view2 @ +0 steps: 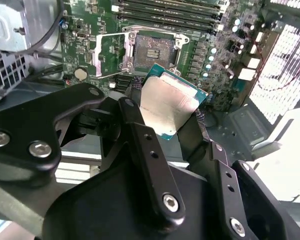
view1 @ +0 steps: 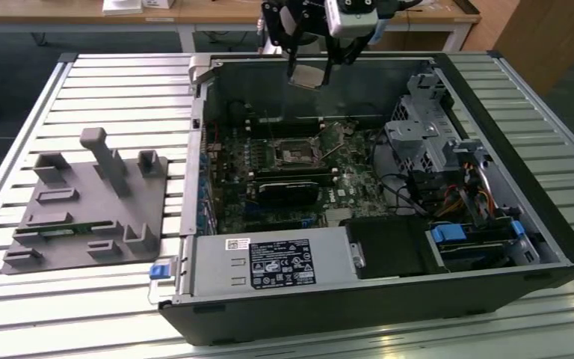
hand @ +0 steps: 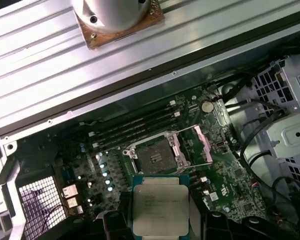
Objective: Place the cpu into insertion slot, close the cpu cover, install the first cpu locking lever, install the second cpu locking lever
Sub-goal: 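Place the cpu into insertion slot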
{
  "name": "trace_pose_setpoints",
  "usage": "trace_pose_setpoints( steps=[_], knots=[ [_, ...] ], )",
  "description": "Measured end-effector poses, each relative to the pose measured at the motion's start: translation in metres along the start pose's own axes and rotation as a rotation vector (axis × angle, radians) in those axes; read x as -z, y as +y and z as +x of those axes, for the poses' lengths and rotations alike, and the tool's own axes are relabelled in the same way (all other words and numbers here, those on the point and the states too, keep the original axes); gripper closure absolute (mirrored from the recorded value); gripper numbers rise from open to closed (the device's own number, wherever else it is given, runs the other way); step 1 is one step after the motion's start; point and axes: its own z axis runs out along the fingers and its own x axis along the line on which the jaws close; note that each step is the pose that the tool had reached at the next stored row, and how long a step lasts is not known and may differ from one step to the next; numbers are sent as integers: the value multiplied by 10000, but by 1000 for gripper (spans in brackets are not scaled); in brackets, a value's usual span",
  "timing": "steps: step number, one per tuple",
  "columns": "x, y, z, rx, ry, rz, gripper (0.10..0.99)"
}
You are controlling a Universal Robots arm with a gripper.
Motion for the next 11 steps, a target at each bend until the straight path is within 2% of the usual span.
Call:
trace_pose_setpoints(
  steps=[11],
  knots=[
    [-8, -5, 10, -1333, -115, -73, 545]
  ],
)
